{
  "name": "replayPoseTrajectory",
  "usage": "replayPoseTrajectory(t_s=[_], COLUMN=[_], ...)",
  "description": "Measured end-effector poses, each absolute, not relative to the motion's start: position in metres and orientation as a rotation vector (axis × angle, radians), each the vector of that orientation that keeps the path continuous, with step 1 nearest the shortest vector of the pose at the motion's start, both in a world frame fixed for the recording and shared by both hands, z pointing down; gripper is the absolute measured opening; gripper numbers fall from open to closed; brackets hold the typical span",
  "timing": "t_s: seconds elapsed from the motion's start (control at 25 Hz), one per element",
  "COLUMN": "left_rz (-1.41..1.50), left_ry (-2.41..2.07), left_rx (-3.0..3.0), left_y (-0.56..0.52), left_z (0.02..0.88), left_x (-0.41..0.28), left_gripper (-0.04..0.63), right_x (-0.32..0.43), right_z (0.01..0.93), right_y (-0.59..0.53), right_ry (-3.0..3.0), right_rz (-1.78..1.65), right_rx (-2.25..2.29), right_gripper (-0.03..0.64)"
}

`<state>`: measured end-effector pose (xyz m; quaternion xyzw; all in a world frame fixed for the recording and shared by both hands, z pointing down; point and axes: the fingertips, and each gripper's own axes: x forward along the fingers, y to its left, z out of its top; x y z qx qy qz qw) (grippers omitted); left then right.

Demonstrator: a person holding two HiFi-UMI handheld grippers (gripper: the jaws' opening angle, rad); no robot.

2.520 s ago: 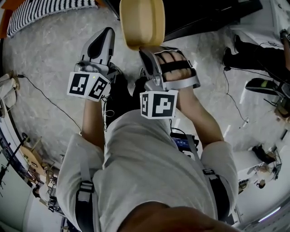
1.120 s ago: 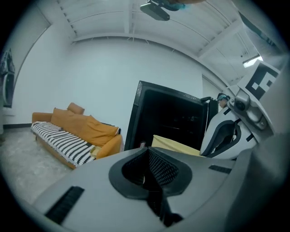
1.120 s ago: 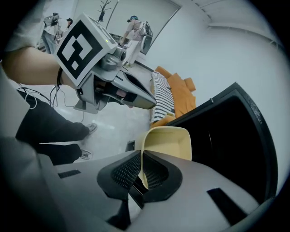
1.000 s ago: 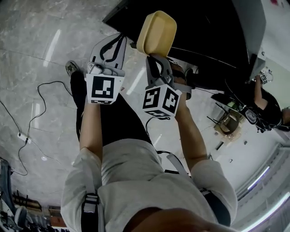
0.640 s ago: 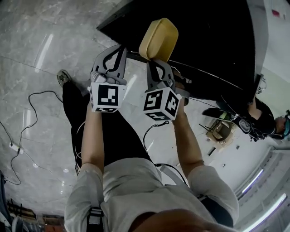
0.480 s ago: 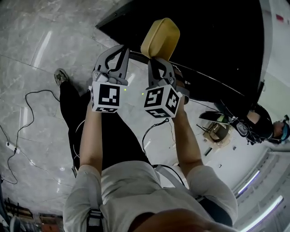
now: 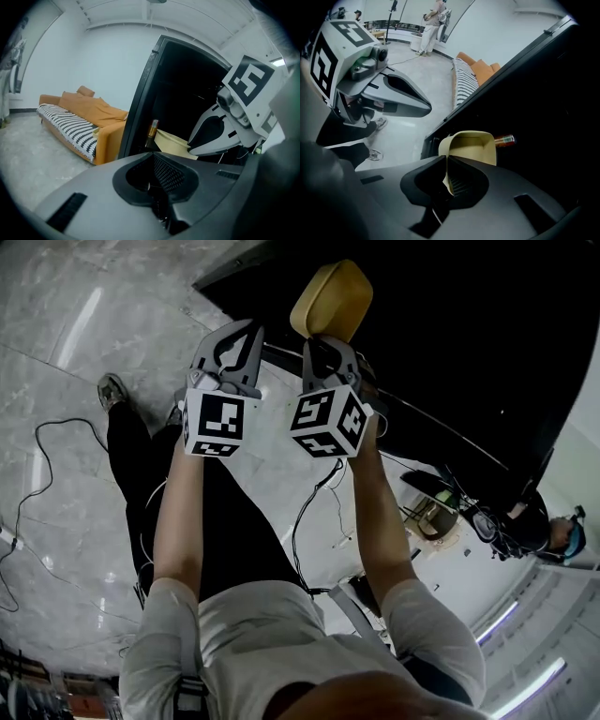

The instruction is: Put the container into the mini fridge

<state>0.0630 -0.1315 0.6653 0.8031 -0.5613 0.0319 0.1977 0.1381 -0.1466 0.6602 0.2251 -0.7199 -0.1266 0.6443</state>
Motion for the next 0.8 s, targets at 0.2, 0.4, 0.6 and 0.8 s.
replayPoseTrajectory(t_s=[0.2,0.4,0.6,0.8], left_rz=[0.144,0.18,0.207,0.2], left_ry=[-1.565,-1.55,-1.544,-1.564], left_rx=[2.231,2.196,2.196,2.206], left_y=[-0.139,-0.14,-0.156,-0.151], left_z=[0.679,0.689,0.683,0.682], left_x=[0.062,0.065,0.062,0.05], left_gripper=[0.012,0.012,0.012,0.012], right_x=[0.138,0.149,0.153,0.157], right_z=[0.679,0.688,0.685,0.696], right_y=[-0.166,-0.199,-0.238,-0.246], right_ry=[-1.639,-1.627,-1.605,-1.568], right_rz=[-0.25,-0.241,-0.273,-0.279], right_rx=[0.52,0.54,0.559,0.571], right_gripper=[0.044,0.044,0.045,0.044])
